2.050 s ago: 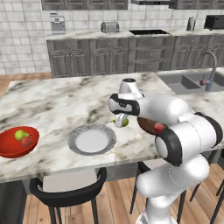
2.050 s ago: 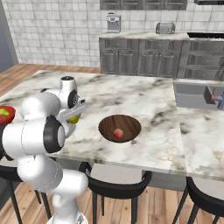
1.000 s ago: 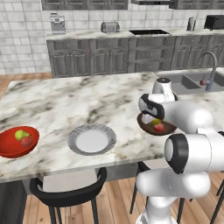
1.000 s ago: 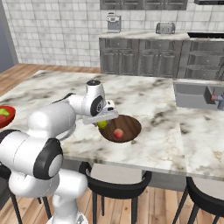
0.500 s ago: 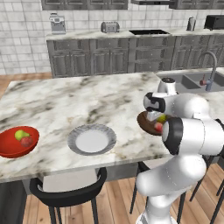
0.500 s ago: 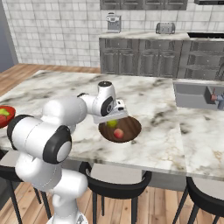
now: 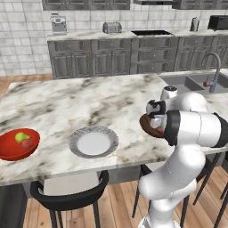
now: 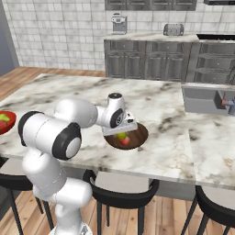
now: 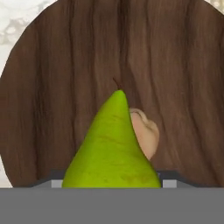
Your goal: Take the fruits from the plate on the dining counter and place two fruits in each bowl.
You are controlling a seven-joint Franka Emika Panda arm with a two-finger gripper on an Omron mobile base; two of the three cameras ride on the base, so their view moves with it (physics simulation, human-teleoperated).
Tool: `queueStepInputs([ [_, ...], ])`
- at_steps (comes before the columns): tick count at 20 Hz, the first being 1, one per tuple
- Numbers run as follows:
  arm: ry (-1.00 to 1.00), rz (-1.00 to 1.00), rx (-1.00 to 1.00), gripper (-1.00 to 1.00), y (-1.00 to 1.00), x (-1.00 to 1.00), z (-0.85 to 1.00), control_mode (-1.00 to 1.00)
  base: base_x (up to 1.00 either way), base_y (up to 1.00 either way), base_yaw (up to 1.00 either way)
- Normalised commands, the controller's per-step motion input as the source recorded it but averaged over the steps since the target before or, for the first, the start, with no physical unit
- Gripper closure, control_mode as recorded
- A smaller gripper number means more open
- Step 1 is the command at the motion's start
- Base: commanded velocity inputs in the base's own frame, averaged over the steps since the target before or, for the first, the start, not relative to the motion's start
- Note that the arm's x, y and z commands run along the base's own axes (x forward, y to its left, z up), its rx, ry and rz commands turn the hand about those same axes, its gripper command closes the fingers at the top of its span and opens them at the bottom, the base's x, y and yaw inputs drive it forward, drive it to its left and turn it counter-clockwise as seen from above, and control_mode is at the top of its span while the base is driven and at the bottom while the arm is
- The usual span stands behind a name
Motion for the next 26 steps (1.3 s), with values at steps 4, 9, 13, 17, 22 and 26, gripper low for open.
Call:
queueStepInputs([
  [4, 0.0, 0.0, 0.0, 1.0, -0.26, 0.19, -0.01, -1.0, 0.0, 0.0, 0.0],
  [9, 0.0, 0.0, 0.0, 1.0, -0.23, 0.13, 0.0, -1.0, 0.0, 0.0, 0.0],
  [13, 0.01, 0.0, 0.0, 1.0, 0.0, 0.0, -0.21, -1.0, 0.0, 0.0, 0.0],
  [17, 0.0, 0.0, 0.0, -1.0, 0.01, 0.0, -0.12, -1.0, 0.0, 0.0, 0.0],
  [22, 0.0, 0.0, 0.0, -1.0, 0.0, 0.0, 0.0, -1.0, 0.0, 0.0, 0.0],
  [26, 0.0, 0.0, 0.0, -1.0, 0.0, 0.0, 0.04, -1.0, 0.0, 0.0, 0.0],
])
